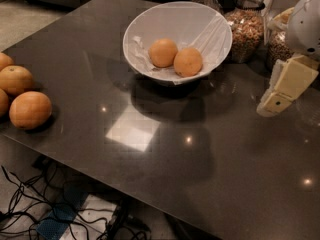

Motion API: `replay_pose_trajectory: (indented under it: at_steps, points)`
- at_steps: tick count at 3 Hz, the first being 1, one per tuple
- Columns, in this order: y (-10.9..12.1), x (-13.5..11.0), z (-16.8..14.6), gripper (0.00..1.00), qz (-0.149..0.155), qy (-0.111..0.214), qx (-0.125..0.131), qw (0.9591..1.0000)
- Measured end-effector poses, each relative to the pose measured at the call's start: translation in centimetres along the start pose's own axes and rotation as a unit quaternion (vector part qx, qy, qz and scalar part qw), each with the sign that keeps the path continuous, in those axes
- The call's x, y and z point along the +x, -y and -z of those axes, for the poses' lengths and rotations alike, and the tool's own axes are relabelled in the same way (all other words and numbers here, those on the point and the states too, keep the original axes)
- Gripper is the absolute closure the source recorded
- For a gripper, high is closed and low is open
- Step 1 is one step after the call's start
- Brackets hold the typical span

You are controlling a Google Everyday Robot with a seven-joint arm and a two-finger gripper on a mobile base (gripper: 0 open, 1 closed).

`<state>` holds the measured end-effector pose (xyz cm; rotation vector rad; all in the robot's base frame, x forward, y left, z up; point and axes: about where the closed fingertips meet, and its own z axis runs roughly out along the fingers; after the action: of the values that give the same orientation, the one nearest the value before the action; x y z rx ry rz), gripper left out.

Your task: Pick orange from white bowl

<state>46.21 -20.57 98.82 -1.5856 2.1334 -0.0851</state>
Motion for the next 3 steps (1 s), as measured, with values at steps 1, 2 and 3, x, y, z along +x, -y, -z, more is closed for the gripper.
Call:
replay_pose_trajectory:
  at_steps: [1,2,3]
  points:
    - [3.0,-2.7,-0.4,0.00,0.004,0.049,0.026,0.9984]
    - [5.8,-5.2,-0.2,0.00,0.011,0.091,0.045,0.9948]
    - [5.8,-5.3,-0.2,0.00,0.010,0.092,0.045,0.9947]
